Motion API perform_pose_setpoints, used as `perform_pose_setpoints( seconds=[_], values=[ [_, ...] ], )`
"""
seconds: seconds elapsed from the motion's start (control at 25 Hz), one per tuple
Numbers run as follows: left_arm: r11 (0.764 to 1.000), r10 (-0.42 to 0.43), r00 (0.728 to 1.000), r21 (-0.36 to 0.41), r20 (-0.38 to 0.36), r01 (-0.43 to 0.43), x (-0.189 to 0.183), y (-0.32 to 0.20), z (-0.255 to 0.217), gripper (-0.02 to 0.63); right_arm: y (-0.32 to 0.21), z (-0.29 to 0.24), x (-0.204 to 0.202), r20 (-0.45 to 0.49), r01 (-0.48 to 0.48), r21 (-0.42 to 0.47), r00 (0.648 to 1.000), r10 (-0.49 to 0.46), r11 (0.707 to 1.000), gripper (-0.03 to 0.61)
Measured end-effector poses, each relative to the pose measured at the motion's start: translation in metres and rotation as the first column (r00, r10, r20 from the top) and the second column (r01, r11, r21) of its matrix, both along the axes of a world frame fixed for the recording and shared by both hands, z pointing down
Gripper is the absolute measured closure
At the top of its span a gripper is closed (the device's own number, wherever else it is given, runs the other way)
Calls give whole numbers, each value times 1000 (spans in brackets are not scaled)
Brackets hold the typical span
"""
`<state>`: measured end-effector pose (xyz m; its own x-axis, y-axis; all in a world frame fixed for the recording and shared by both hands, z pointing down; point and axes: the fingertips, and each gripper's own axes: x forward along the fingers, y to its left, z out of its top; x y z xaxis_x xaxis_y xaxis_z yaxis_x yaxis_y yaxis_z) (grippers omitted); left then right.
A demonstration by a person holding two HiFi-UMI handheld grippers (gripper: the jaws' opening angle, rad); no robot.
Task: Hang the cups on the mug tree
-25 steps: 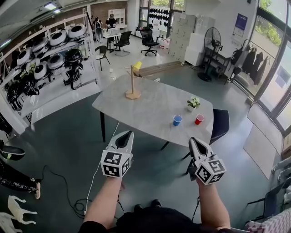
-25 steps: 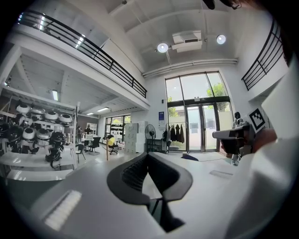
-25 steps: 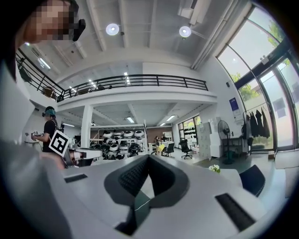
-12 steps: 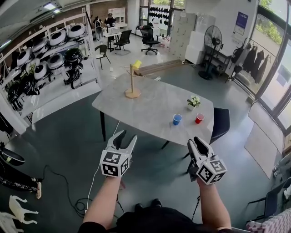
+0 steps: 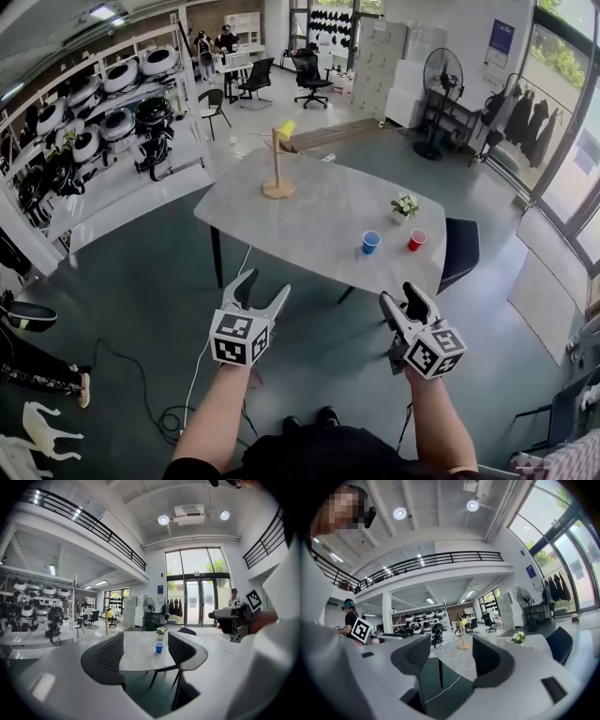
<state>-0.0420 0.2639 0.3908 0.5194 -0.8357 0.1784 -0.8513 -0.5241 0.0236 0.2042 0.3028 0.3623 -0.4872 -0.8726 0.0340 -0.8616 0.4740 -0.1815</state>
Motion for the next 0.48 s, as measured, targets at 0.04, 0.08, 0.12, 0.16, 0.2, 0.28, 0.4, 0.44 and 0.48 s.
perform_pose_setpoints(
  seconds=[0.04, 0.08, 0.12, 0.16, 0.2, 0.28, 0.4, 0.44, 0.48],
  values=[
    [1000, 2, 1000, -1, -1, -2, -1, 1, 1, 330, 0, 1, -1, 0, -3, -3, 1000, 3, 1000, 328],
    [1000, 4, 1000, -1, -4, -4, -3, 1, 1, 330, 0, 1, -2, 0, -5, -6, 1000, 5, 1000, 328],
    [1000, 5, 1000, 0, -7, -5, -5, 2, 0, 330, 0, 2, -4, 1, -7, -10, 1000, 7, 1000, 328],
    [1000, 6, 1000, 2, -11, -6, -6, 2, 0, 330, 1, 2, -6, 2, -8, -13, 1000, 8, 1000, 328],
    [1000, 7, 1000, 4, -15, -7, -8, 3, -1, 330, 3, 3, -9, 1, -8, -17, 1000, 8, 1000, 328],
    [1000, 10, 1000, 3, -25, -10, -12, 6, 1, 330, 5, 6, -16, -11, -6, -26, 1000, 5, 1000, 328],
    [1000, 25, 999, -3, -41, -25, -19, 11, 7, 330, 8, 9, -25, -35, -10, -29, 999, 9, 1000, 328],
    [999, 33, 998, -4, -44, -33, -21, 14, 10, 330, 9, 8, -27, -38, -14, -24, 999, 13, 1000, 328],
    [999, 41, 998, -4, -44, -42, -23, 16, 11, 330, 9, 7, -30, -40, -19, -19, 999, 18, 1000, 328]
  ],
)
